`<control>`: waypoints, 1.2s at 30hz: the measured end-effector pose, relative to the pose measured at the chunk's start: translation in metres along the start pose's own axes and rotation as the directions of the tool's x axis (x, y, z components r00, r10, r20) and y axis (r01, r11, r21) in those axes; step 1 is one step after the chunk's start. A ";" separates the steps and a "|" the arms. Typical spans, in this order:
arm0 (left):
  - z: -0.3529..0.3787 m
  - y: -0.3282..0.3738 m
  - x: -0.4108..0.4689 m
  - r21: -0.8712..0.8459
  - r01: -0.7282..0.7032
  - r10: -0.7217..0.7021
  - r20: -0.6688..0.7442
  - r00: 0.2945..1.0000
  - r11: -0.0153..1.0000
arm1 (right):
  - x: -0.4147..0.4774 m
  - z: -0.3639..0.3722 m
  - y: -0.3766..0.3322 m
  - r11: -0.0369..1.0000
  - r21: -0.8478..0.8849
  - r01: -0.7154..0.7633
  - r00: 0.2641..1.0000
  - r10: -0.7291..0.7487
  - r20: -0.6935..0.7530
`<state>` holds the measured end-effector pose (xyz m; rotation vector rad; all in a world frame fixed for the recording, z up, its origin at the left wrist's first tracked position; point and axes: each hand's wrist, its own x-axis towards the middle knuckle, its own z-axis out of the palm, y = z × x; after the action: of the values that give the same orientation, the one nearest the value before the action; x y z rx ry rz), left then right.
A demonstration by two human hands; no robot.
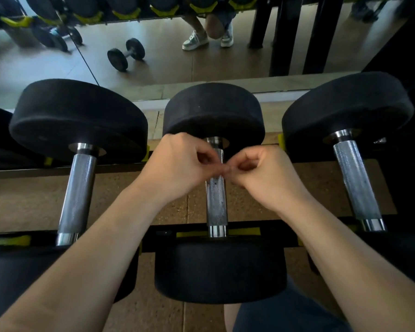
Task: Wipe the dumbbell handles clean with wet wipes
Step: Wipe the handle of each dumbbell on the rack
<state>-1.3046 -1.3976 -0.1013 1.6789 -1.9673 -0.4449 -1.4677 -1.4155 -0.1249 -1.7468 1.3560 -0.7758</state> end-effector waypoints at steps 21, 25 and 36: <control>0.003 0.003 -0.041 -0.053 0.082 -0.075 0.116 0.990 0.995 | -0.025 -0.004 -0.007 0.987 -0.127 0.094 0.980 -0.069 0.187; -0.006 0.002 -0.046 -0.003 0.167 -0.158 0.314 0.936 0.986 | -0.033 -0.016 -0.012 0.962 -0.222 0.160 0.891 -0.043 0.453; 0.001 0.002 -0.047 -0.141 0.555 -0.450 0.441 0.777 0.820 | -0.016 -0.013 -0.021 0.674 -0.329 0.662 0.686 -0.368 0.627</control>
<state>-1.3020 -1.3515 -0.1084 2.0475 -1.5615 -1.2771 -1.4723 -1.4000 -0.0999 -2.6439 0.6877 -0.1445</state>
